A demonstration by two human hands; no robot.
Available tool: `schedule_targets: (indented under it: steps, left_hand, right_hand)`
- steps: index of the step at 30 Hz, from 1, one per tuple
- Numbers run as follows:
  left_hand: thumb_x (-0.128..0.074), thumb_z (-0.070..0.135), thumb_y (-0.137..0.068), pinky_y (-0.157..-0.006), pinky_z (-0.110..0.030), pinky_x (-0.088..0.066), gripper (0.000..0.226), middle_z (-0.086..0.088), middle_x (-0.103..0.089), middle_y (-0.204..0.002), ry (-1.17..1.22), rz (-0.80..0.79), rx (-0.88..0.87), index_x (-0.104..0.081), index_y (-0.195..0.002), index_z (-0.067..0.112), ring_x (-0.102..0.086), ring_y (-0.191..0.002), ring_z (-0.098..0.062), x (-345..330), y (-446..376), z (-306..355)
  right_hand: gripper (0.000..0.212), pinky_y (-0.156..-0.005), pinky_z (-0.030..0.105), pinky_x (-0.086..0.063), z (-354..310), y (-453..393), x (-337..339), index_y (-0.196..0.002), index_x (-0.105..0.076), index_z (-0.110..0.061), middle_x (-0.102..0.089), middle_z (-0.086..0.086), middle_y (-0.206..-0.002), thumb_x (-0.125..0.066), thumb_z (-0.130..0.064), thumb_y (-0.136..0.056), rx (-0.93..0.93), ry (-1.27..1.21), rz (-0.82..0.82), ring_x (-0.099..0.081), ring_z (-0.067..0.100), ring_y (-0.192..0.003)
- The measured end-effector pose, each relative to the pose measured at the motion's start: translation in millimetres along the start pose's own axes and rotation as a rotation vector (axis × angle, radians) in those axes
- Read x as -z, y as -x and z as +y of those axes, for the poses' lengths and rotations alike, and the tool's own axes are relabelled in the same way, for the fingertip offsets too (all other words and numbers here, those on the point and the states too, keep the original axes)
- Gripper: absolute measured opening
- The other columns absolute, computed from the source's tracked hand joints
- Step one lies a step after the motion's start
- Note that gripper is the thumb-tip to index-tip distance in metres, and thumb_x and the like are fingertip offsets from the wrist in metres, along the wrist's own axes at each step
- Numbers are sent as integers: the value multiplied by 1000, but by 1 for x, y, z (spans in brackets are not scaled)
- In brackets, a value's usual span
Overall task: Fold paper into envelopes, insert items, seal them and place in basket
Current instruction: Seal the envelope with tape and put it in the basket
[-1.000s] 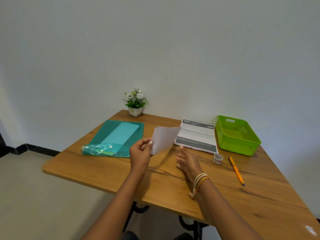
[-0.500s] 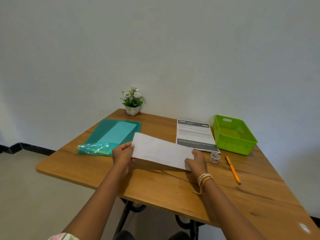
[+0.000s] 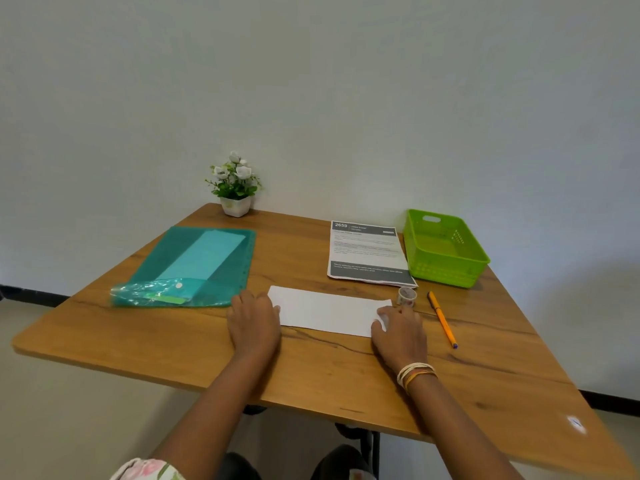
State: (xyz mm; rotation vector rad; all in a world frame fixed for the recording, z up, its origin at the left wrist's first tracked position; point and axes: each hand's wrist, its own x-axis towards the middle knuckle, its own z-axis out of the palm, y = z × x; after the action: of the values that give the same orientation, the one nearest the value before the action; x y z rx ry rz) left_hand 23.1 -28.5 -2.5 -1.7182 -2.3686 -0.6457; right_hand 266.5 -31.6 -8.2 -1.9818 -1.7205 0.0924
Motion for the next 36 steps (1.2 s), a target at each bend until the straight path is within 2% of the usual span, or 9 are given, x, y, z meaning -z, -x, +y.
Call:
schedule_targets:
  steps: [4,7,13,18,24,29,31,34,36]
  left_hand:
    - [-66,35,-85,-89,-46,-36,32,-16,-59,-109,75,127,-126,-66,-109,14,-53,-103,-31,-12,6,18]
    - [-61,33,-89,-103,-52,-29,29,-15,-58,-119,188,96,-200,-65,-113,17,-52,-113,-31,-19,9,35]
    - [-63,29,-89,-105,-55,-30,23,-13,-60,-123,194,80,-302,-68,-109,18,-53,-118,-28,-27,3,43]
    - [-65,26,-87,-103,-55,-34,23,-9,-62,-116,290,125,-368,-68,-108,17,-57,-111,-26,-25,7,40]
    - [-57,43,-84,-113,-50,-24,50,4,-55,-129,463,3,-616,-52,-132,27,-47,-122,-14,-13,19,36]
    - [-57,24,-84,-116,-43,-21,59,9,-50,-137,657,-143,-476,-39,-140,31,-36,-120,1,-3,29,35]
    - [-56,20,-85,-107,-36,-33,60,10,-50,-138,733,-181,-389,-39,-139,38,-37,-119,0,-2,28,32]
    - [-58,25,-85,-101,-21,-35,63,18,-48,-141,819,-259,-432,-38,-140,48,-41,-126,-1,-3,26,30]
    - [-61,29,-83,-102,-22,-40,58,19,-52,-137,838,-294,-464,-46,-137,44,-46,-125,0,-3,25,29]
  right_hand:
    - [17,-73,32,-50,6,-4,2,-100,-67,-20,-56,7,-99,-62,-22,-84,28,-106,227,-56,24,-92]
    - [20,-73,36,-49,12,-22,6,-101,-61,-14,-56,10,-96,-67,-15,-81,41,-46,340,-55,27,-88]
    - [27,-78,35,-46,25,-50,-1,-115,-65,-20,-55,9,-106,-61,-27,-89,-32,113,183,-54,27,-98]
    - [21,-74,32,-46,17,-48,-2,-106,-69,-18,-55,9,-98,-62,-25,-88,28,-108,216,-55,25,-92]
    - [4,-67,13,-39,-26,-20,2,-89,-67,-30,-57,-4,-91,-66,-34,-87,253,-570,-186,-52,3,-80]
    - [21,-58,15,-43,-48,-2,5,-95,-69,-3,-63,7,-87,-62,-22,-91,65,-983,-382,-54,11,-72]
    - [19,-59,14,-42,-51,-1,9,-94,-67,-7,-63,5,-90,-56,-22,-95,73,-959,-456,-54,11,-75]
    - [17,-68,22,-39,-54,-1,17,-84,-59,-25,-57,6,-91,-50,-21,-98,219,-767,-559,-50,14,-79]
    - [19,-72,25,-38,-54,-5,19,-83,-55,-34,-57,7,-99,-49,-24,-98,320,-548,-565,-50,15,-85]
